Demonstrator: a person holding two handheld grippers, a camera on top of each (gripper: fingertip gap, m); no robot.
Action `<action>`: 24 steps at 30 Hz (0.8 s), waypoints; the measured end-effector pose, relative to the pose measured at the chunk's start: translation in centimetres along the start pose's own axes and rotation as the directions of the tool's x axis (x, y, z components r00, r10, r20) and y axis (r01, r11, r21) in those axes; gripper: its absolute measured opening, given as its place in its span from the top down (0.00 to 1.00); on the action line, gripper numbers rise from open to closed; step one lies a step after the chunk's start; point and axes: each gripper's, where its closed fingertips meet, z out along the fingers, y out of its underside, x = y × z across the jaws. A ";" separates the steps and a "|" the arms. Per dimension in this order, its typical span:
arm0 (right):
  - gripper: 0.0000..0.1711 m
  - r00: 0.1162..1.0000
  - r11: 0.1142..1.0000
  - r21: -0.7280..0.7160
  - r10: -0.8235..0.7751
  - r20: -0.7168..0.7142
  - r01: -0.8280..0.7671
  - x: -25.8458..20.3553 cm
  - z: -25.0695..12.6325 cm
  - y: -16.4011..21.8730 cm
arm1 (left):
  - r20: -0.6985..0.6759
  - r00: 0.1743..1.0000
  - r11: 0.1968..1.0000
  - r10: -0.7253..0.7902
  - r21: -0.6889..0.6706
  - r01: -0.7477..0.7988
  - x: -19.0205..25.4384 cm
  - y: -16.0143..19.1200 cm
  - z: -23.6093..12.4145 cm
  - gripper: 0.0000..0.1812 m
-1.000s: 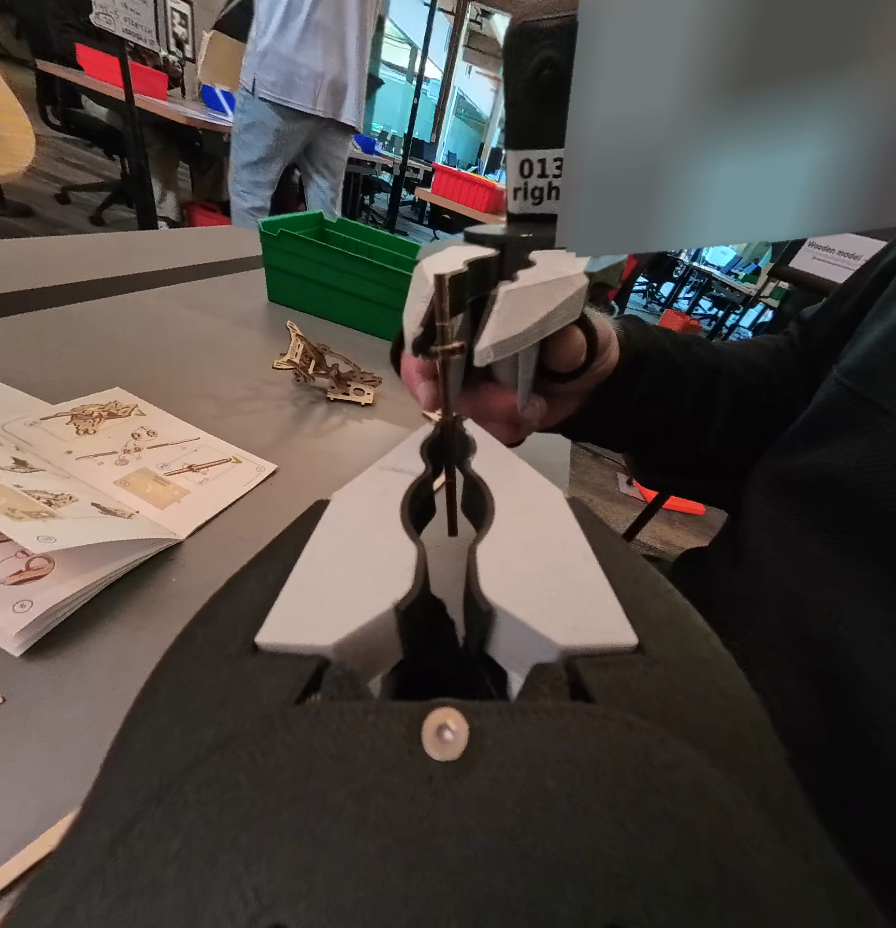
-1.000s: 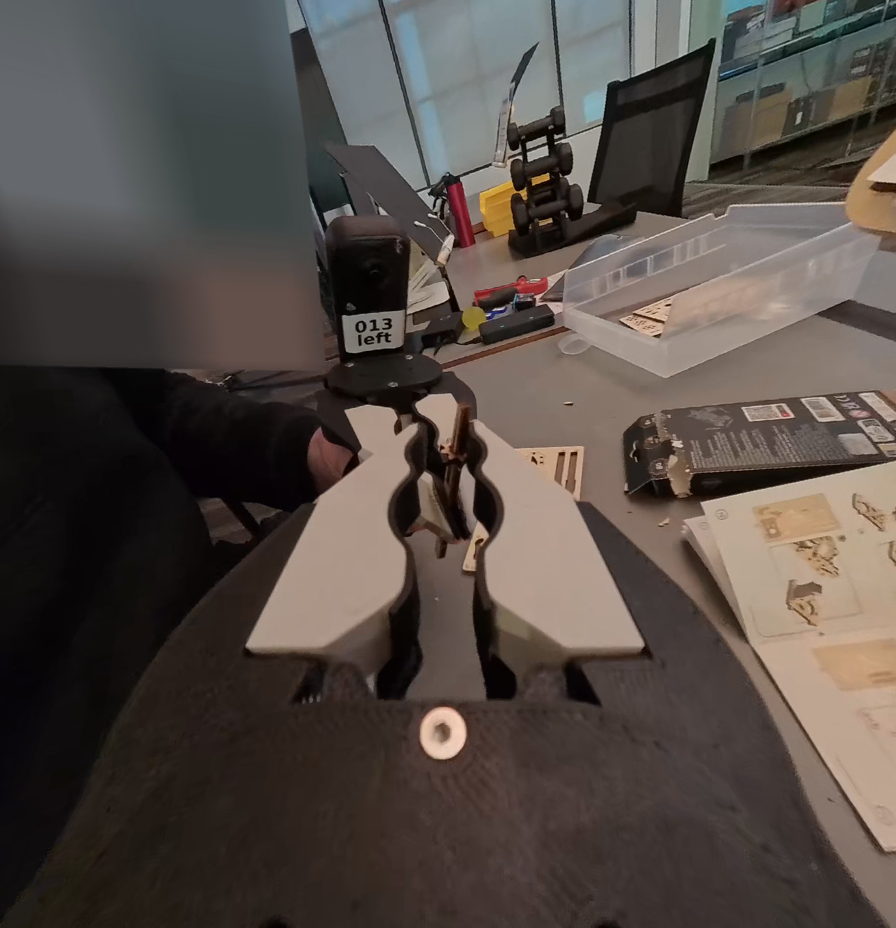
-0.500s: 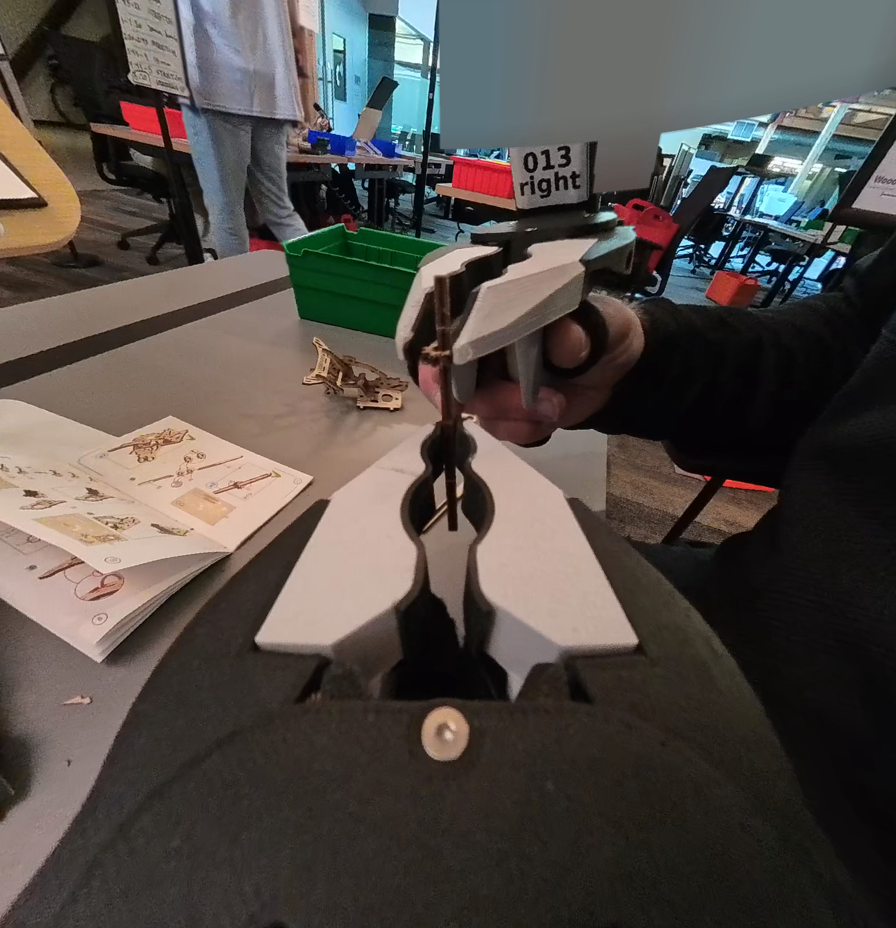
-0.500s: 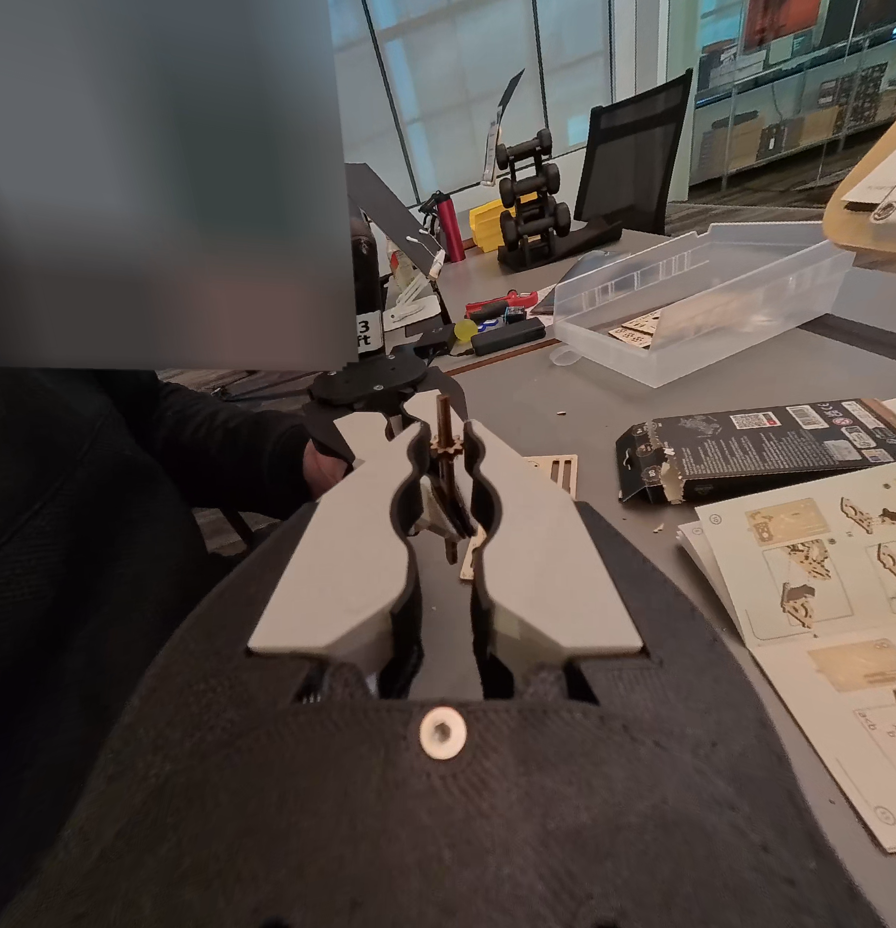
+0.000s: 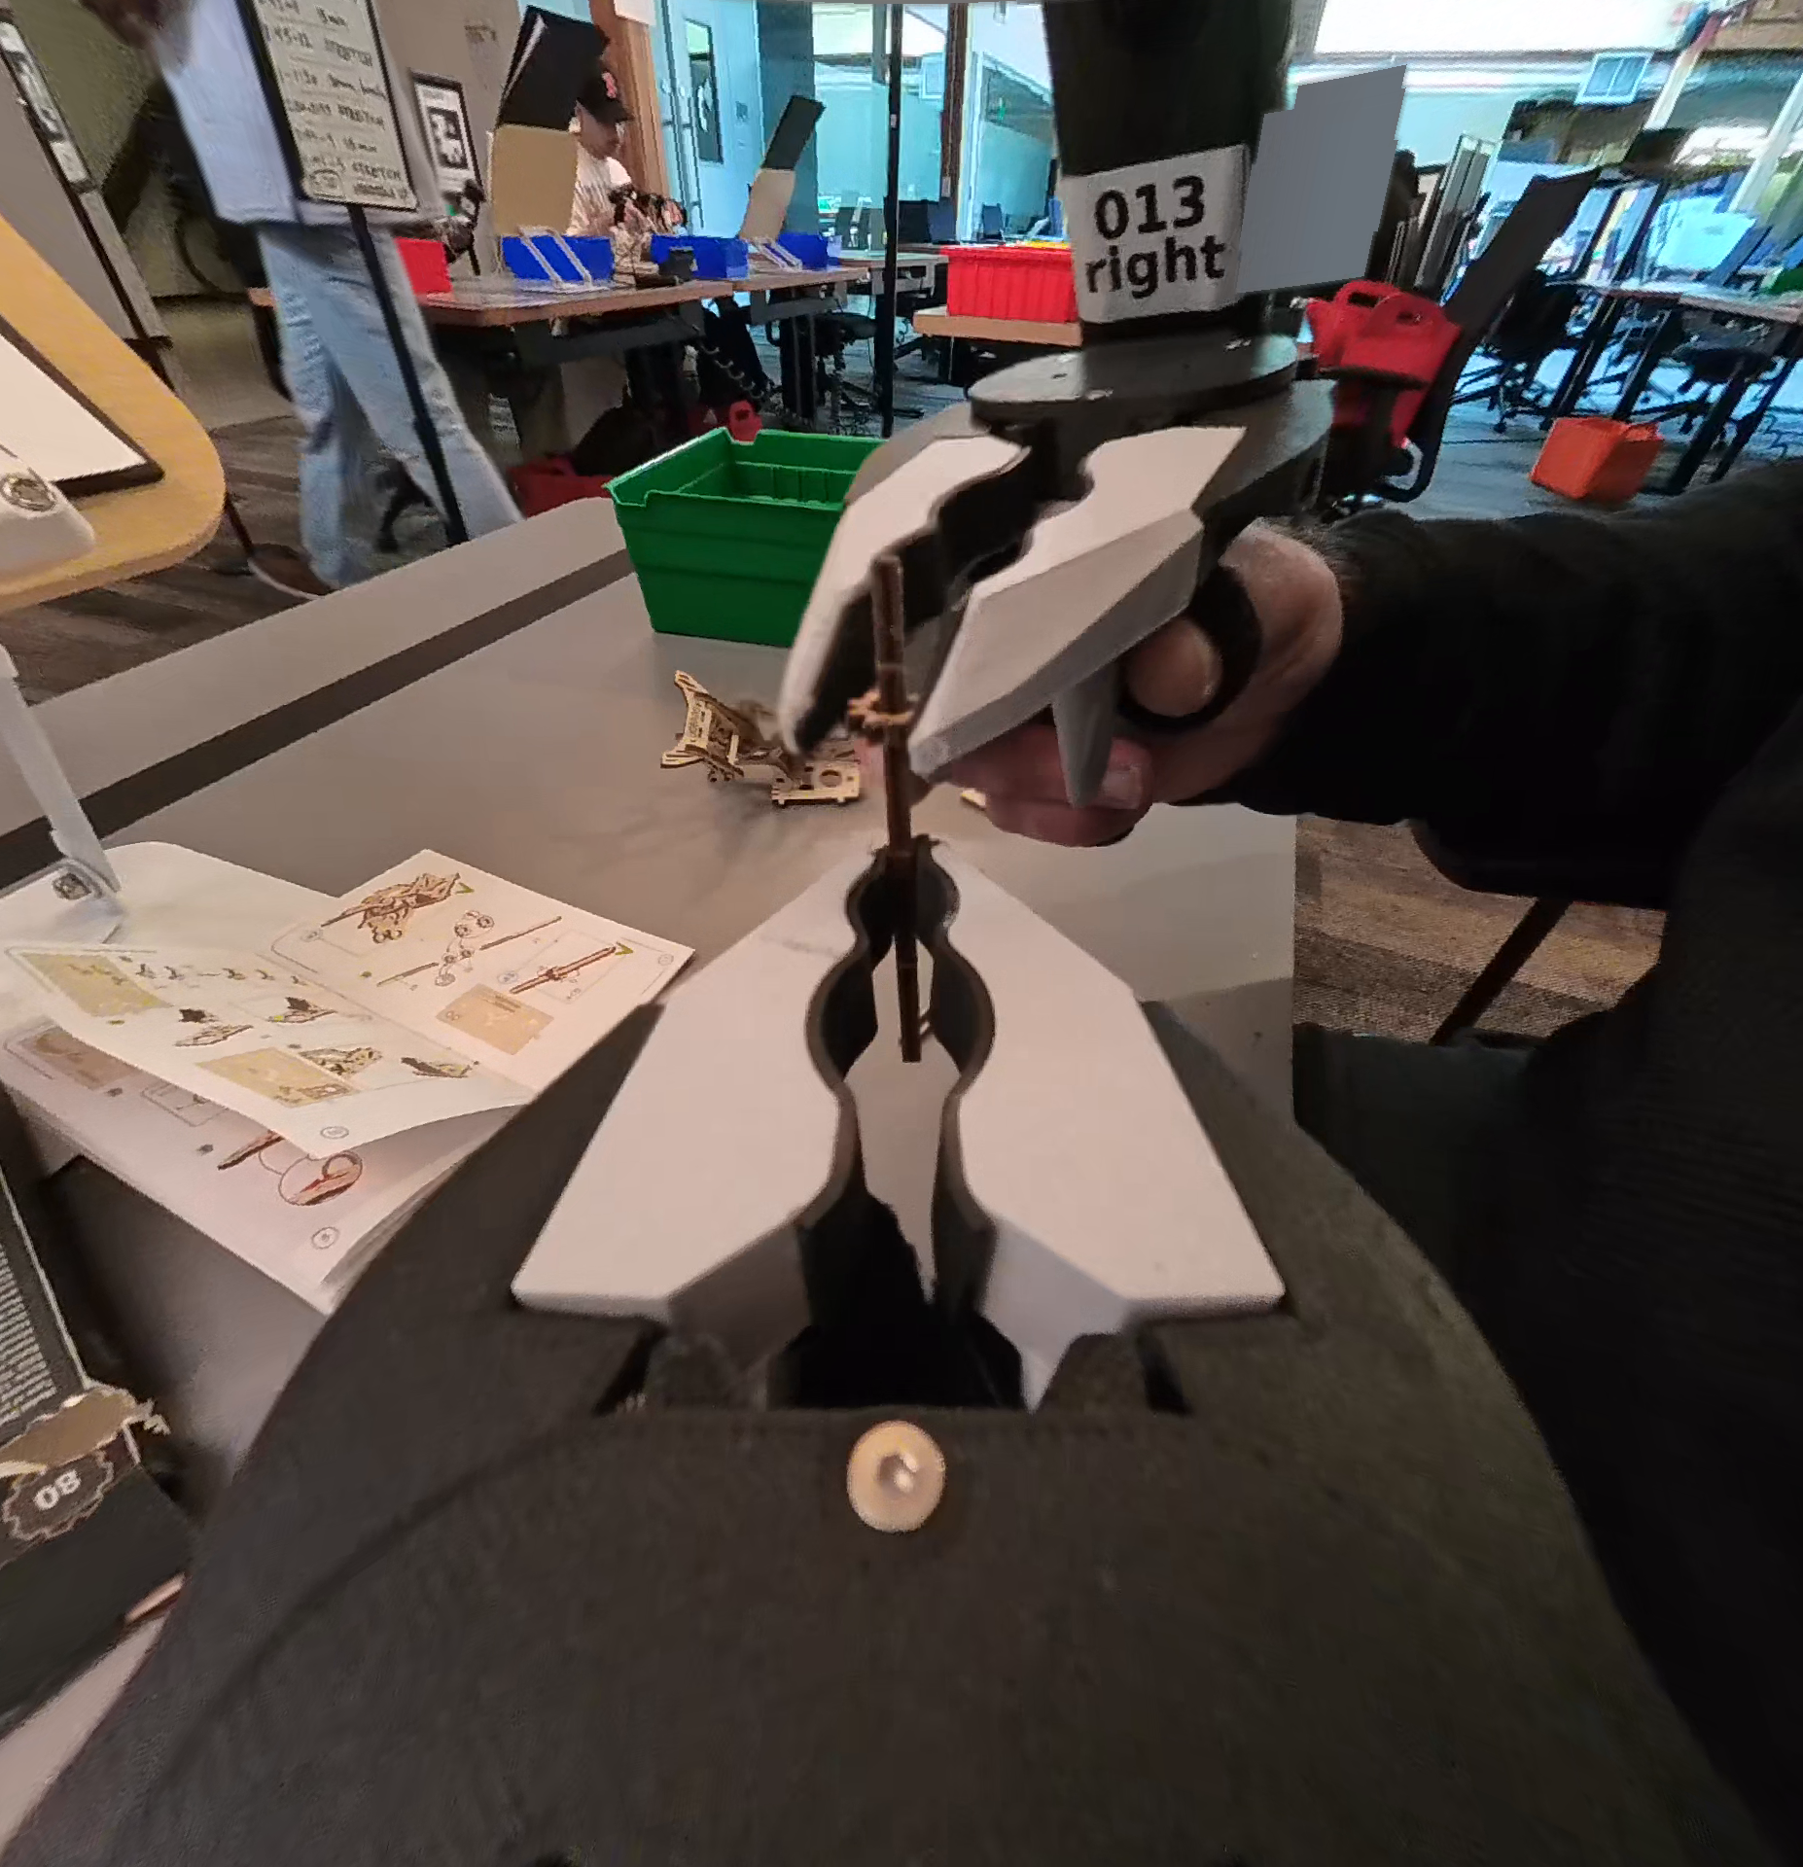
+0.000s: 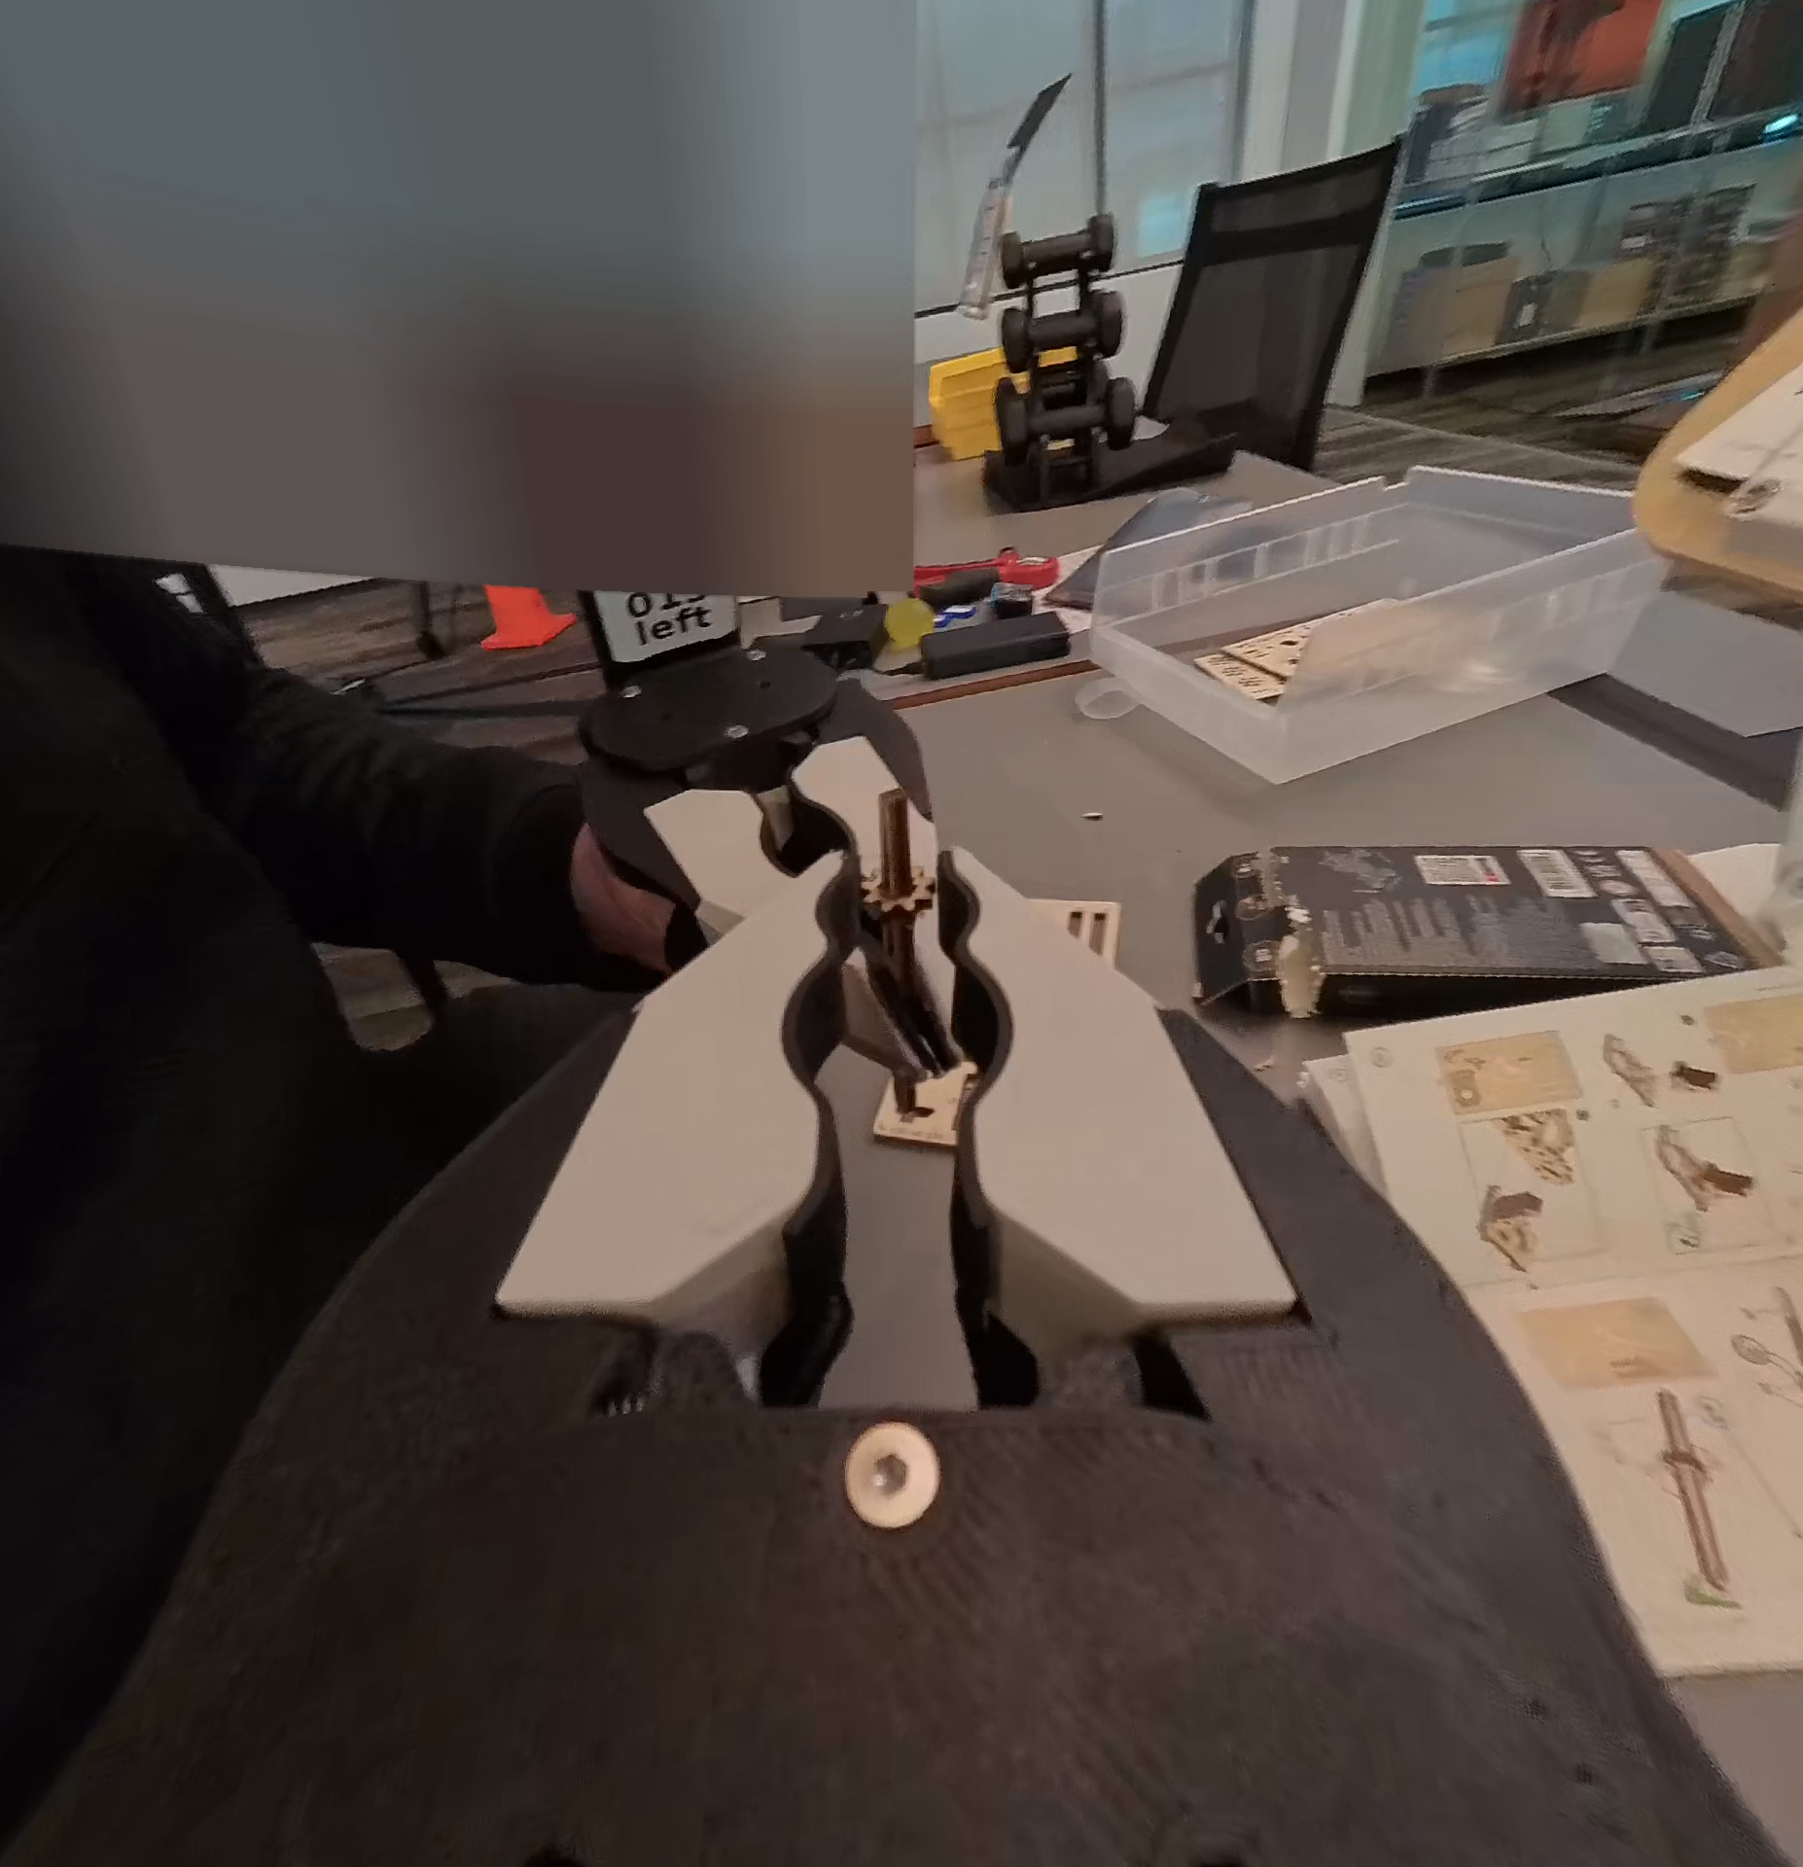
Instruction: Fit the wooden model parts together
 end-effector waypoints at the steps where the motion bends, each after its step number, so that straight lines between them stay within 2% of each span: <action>1: 0.93 1.000 1.000 -0.003 0.011 0.013 -0.011 -0.1 0.1 0.1 | -0.004 1.000 1.000 -0.004 0.003 0.004 0.1 0.0 0.0 0.99; 5: 0.93 1.000 1.000 0.000 0.027 -0.011 -0.027 0.1 0.1 0.1 | 0.031 0.999 1.000 0.012 -0.004 -0.012 -0.2 0.0 0.0 0.99; 10: 0.93 0.990 0.996 0.039 0.084 -0.113 -0.080 0.7 0.8 -0.4 | 0.148 0.989 1.000 -0.002 -0.007 0.003 -1.2 -0.3 -0.2 0.99; 16: 0.93 0.981 0.994 0.085 0.076 -0.176 -0.061 0.3 2.2 -1.9 | 0.302 0.947 0.992 0.113 -0.087 -0.091 -2.6 -1.2 -2.0 1.00; 24: 0.93 0.995 0.996 0.072 0.059 -0.084 -0.053 -2.2 6.1 -2.4 | 0.429 0.903 1.000 0.027 -0.017 -0.021 -2.5 -1.2 -6.1 0.99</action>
